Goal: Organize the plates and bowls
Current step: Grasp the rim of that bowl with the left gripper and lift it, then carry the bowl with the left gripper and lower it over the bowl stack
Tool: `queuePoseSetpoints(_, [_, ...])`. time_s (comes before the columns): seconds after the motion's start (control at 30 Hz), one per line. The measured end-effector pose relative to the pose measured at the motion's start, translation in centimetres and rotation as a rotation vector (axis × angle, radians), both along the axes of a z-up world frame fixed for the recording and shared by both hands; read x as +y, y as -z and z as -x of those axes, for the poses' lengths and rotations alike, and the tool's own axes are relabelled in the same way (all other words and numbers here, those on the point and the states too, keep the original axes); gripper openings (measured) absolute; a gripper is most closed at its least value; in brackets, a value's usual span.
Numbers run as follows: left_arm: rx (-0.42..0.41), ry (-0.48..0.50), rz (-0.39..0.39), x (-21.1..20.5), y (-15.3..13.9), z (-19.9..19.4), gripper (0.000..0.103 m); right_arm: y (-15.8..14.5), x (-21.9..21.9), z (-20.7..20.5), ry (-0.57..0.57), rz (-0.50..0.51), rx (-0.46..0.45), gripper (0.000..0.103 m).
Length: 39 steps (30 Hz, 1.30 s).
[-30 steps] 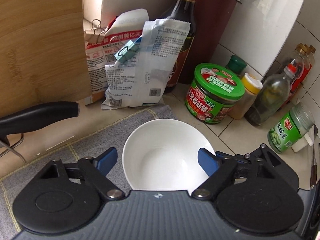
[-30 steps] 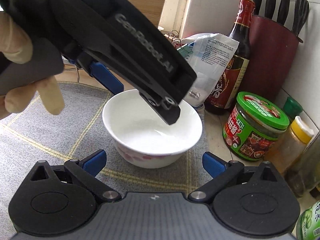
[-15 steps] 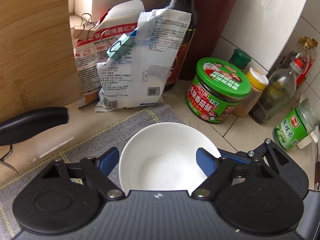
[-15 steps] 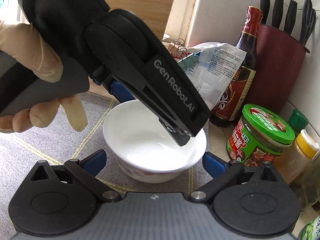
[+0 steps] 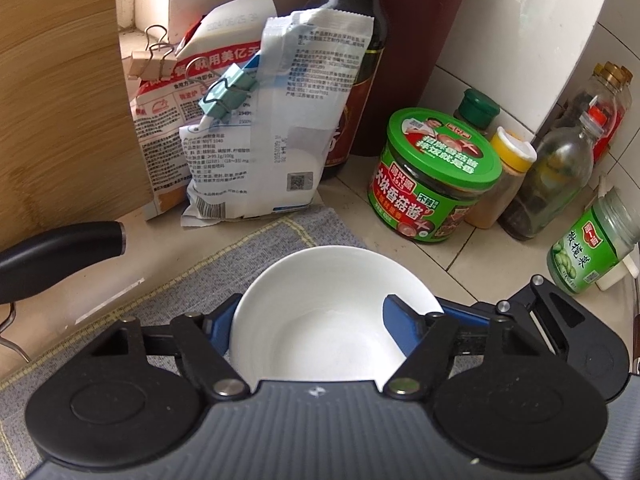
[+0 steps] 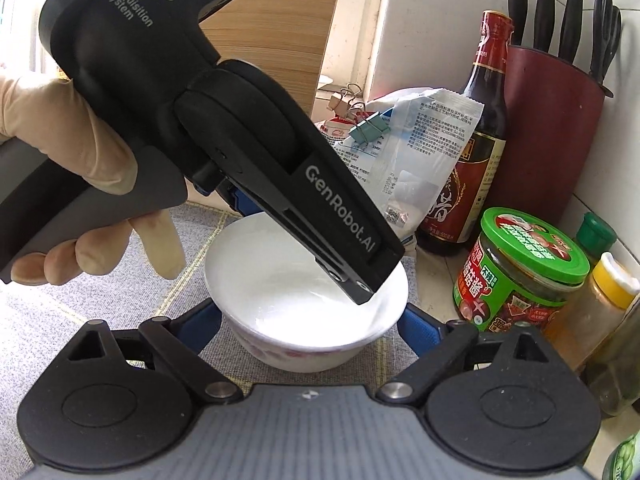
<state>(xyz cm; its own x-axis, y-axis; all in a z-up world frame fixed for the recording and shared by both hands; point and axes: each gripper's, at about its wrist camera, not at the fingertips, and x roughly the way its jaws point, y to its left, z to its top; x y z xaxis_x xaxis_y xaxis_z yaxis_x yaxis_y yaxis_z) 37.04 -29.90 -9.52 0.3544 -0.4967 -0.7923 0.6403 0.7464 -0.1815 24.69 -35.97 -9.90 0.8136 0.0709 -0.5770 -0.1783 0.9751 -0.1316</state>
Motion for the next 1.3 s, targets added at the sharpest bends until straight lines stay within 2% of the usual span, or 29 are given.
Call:
queuePoseSetpoints(0.43, [-0.018,0.022,-0.027,0.6,-1.1,1.4,0.072,-0.3,0.3,0.3,-0.011,0.002,0.018,0.096])
queuePoseSetpoints(0.63, [-0.008,0.021,-0.014,2.3,-2.3,3.0,0.072,-1.5,1.3,1.6,-0.039,0.013,0.033,0.096])
queuePoseSetpoints(0.8, [-0.002,0.017,-0.002,4.1,-3.5,4.6,0.072,-2.6,2.0,2.9,-0.062,-0.028,0.058,0.096])
queuePoseSetpoints(1.03, [-0.021,-0.016,-0.039,6.5,-4.8,7.6,0.072,-4.4,4.1,5.1,-0.127,-0.028,0.076,0.096])
queuePoseSetpoints(1.3, [0.009,-0.096,-0.036,10.6,-6.1,10.0,0.072,-6.3,7.2,7.8,-0.232,0.01,0.067,0.096])
